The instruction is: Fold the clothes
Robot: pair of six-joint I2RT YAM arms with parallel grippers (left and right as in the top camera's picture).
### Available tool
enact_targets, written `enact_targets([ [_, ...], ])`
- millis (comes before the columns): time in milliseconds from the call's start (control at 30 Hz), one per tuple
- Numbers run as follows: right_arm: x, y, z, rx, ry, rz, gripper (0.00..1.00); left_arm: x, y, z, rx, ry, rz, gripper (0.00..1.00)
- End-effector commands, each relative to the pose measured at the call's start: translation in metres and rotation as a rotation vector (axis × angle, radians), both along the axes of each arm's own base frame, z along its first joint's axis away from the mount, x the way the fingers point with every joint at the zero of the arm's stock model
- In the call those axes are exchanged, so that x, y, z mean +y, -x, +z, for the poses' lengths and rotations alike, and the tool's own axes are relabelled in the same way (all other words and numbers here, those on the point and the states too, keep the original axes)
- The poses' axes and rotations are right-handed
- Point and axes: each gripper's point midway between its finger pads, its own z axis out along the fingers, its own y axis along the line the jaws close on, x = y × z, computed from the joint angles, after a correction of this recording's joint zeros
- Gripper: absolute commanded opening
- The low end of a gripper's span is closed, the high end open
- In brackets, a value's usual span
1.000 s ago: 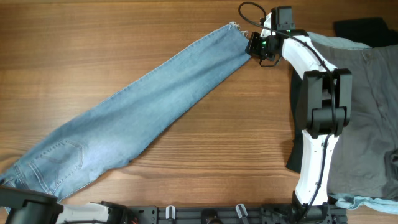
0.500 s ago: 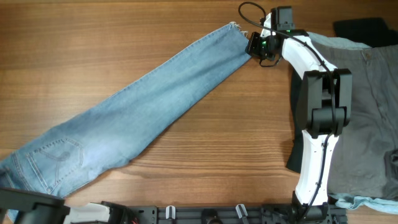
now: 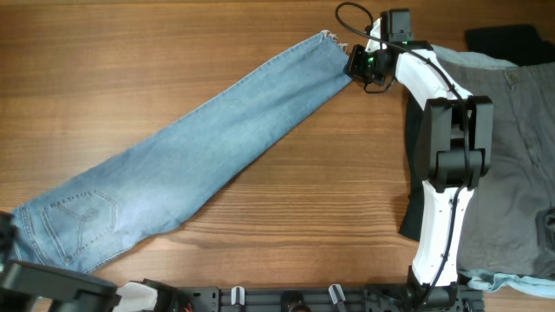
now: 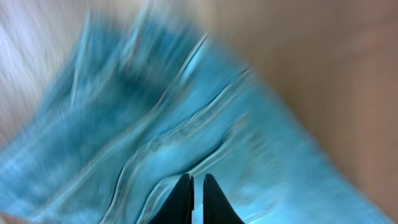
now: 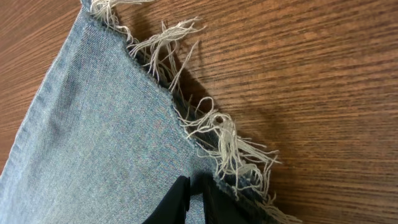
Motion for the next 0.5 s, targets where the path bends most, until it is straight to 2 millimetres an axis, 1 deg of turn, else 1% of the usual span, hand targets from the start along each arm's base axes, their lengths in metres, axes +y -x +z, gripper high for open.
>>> enact_targets([
  [0, -0.035, 0.024, -0.057, 0.142, 0.097, -0.075, 0.13, -0.013, 0.080, -0.049, 0.313, 0.039, 0.308, 0.10],
  [67, -0.035, 0.025, -0.057, 0.145, 0.098, -0.075, 0.13, -0.014, 0.112, -0.052, 0.386, 0.037, 0.452, 0.11],
  [100, -0.035, 0.025, -0.057, 0.146, 0.097, -0.075, 0.13, -0.012, 0.121, -0.052, 0.394, 0.034, 0.495, 0.13],
  [167, -0.035, 0.025, -0.057, 0.146, 0.098, -0.075, 0.13, -0.004, 0.134, -0.051, 0.380, 0.017, 0.582, 0.17],
  [200, -0.035, 0.025, -0.057, 0.145, 0.098, -0.075, 0.13, 0.000, 0.137, -0.048, 0.372, 0.008, 0.610, 0.20],
  [233, -0.035, 0.025, -0.057, 0.145, 0.098, -0.075, 0.13, 0.006, 0.137, -0.046, 0.356, -0.008, 0.620, 0.25],
  [267, -0.035, 0.025, -0.057, 0.145, 0.099, -0.073, 0.13, 0.011, 0.136, -0.043, 0.344, -0.024, 0.619, 0.31],
  [300, -0.035, 0.025, -0.057, 0.143, 0.100, -0.073, 0.13, 0.013, 0.133, -0.043, 0.329, -0.027, 0.609, 0.33],
  [367, -0.035, 0.024, -0.056, 0.139, 0.101, -0.065, 0.13, 0.019, 0.109, -0.043, 0.217, -0.021, 0.507, 0.34],
  [400, -0.032, 0.024, -0.051, 0.129, 0.098, -0.031, 0.15, 0.020, 0.096, -0.042, 0.157, -0.014, 0.454, 0.33],
  [433, -0.029, 0.022, -0.044, 0.112, 0.096, 0.008, 0.18, 0.020, 0.082, -0.040, 0.104, -0.007, 0.416, 0.33],
  [467, -0.028, 0.020, -0.034, 0.088, 0.104, 0.053, 0.18, 0.021, 0.073, -0.037, 0.072, -0.003, 0.396, 0.33],
])
